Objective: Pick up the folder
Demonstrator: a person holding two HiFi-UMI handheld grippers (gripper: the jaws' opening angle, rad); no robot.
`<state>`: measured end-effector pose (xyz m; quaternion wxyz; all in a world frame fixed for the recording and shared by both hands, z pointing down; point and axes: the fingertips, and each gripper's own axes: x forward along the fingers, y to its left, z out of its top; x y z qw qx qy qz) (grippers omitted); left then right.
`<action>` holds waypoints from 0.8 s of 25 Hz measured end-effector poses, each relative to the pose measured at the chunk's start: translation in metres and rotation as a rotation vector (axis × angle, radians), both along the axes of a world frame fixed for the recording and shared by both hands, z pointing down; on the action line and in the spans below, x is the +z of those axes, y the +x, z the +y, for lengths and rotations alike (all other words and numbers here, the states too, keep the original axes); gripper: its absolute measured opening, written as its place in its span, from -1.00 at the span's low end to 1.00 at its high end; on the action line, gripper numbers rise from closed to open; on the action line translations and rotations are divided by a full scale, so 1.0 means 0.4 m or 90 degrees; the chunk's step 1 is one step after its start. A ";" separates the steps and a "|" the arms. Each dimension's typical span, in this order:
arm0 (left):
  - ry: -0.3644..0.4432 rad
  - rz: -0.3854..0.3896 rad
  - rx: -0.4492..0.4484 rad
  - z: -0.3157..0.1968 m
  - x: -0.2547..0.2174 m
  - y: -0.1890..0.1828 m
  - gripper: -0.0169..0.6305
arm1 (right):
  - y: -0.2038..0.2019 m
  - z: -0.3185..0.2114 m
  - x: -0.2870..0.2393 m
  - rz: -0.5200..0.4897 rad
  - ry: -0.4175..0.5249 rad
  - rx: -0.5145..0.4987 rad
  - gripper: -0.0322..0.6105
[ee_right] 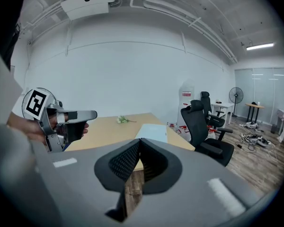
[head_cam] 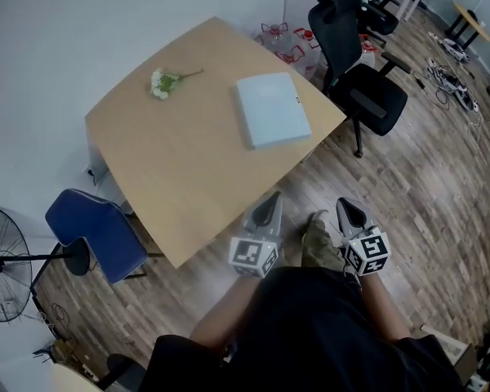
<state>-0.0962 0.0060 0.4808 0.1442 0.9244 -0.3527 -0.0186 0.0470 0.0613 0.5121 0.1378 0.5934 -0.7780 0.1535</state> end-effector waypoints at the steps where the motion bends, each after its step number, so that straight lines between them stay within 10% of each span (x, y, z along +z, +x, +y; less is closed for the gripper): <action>1: 0.001 0.001 -0.002 -0.006 0.001 0.004 -0.94 | 0.000 -0.012 0.005 0.001 0.000 -0.003 -0.90; 20: -0.052 -0.055 -0.088 -0.403 0.058 0.164 -0.94 | 0.200 -0.501 0.098 -0.093 -0.039 -0.087 -0.90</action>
